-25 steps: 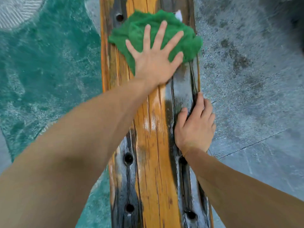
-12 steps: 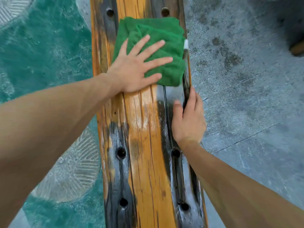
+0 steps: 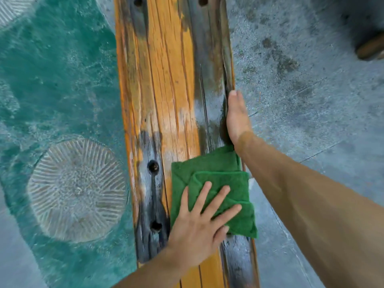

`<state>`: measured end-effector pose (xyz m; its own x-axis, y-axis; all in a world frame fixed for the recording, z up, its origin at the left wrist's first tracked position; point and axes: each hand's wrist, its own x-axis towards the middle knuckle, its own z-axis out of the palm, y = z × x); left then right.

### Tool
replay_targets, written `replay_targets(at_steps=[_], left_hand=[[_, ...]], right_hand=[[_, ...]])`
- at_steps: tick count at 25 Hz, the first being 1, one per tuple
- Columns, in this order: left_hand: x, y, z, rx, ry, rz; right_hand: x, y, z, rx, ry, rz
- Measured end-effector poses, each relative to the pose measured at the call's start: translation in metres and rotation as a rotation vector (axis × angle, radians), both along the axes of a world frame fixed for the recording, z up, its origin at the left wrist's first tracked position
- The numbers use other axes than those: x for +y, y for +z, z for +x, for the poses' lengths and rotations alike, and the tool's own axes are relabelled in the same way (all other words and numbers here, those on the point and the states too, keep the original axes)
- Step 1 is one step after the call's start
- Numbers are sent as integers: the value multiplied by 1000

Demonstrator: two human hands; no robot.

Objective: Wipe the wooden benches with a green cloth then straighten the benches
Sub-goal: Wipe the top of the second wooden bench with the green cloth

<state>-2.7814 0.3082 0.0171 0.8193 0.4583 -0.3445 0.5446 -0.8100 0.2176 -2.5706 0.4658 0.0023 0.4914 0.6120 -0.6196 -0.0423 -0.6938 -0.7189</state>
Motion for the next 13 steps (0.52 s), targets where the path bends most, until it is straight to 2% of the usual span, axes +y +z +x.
replay_targets(at_steps=[1,4,6,8,10,13], left_hand=[[20,-6,4,-20,38,19],[132,-15,63,-38,278,201],[202,-20,102,-30,435,149],[227,-19,118,-2,521,102],[197,-13,107,71,449,132],[104,-1,32,103,53,72]], right_hand=[[0,-3,1,-4,-16,-13],[4,-2,9,169,-55,-45],[3,1,10,177,-58,-48],[2,1,7,62,-33,-83],[5,-1,6,-8,-47,-64],[21,6,0,-108,-65,-120]])
